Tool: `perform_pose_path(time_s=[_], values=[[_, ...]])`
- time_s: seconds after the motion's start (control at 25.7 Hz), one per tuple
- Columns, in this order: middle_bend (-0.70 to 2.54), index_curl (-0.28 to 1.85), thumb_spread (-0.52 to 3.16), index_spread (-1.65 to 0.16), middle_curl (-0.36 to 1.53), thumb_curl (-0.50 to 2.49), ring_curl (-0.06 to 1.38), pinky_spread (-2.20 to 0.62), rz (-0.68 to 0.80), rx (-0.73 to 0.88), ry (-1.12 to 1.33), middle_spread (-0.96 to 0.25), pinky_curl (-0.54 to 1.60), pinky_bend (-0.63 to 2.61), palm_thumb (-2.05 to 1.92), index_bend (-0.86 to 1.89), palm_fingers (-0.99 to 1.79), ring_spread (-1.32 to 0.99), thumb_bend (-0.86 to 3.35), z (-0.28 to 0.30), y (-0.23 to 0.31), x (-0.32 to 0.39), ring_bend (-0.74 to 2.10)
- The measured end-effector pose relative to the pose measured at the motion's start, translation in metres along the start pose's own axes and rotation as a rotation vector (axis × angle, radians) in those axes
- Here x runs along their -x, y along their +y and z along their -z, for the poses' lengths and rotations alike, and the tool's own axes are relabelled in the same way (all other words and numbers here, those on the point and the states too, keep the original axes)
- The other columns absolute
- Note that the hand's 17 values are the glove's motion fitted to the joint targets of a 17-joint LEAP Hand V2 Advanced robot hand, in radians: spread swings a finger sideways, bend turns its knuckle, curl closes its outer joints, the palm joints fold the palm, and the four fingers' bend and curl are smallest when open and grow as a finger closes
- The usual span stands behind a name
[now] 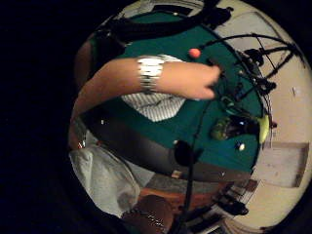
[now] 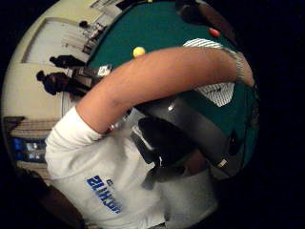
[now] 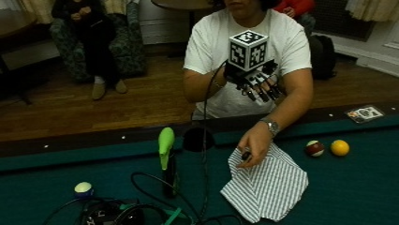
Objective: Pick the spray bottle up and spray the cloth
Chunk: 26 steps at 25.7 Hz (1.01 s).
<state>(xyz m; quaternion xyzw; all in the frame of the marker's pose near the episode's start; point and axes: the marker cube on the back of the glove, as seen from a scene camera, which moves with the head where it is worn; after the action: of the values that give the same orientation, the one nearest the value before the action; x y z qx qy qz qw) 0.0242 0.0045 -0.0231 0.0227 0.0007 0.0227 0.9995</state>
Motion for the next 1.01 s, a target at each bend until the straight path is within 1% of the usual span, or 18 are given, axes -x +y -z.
perform_pose_path(time_s=[0.27, 0.47, 0.66, 1.01], values=[[0.18, 0.26, 1.01, -0.43, 0.21, 0.20, 0.23, 0.20, -0.089, -0.110, 0.000, -0.07, 0.27, 0.39, 0.36, 0.18, 0.49, -0.04, 0.04, 0.036, 0.002, -0.038, 0.30], [0.17, 0.28, 1.02, -0.43, 0.22, 0.22, 0.23, 0.20, -0.164, -0.155, -0.015, -0.08, 0.28, 0.39, 0.37, 0.18, 0.48, -0.04, 0.01, 0.051, 0.008, -0.069, 0.28], [0.18, 0.29, 1.03, -0.44, 0.24, 0.23, 0.23, 0.21, -0.223, -0.162, -0.036, -0.08, 0.29, 0.37, 0.38, 0.19, 0.46, -0.03, -0.01, 0.057, 0.018, -0.104, 0.24], [0.18, 0.31, 1.04, -0.44, 0.26, 0.25, 0.24, 0.21, -0.396, -0.194, -0.134, -0.08, 0.30, 0.34, 0.38, 0.18, 0.46, -0.03, -0.02, 0.053, 0.056, -0.186, 0.21]])
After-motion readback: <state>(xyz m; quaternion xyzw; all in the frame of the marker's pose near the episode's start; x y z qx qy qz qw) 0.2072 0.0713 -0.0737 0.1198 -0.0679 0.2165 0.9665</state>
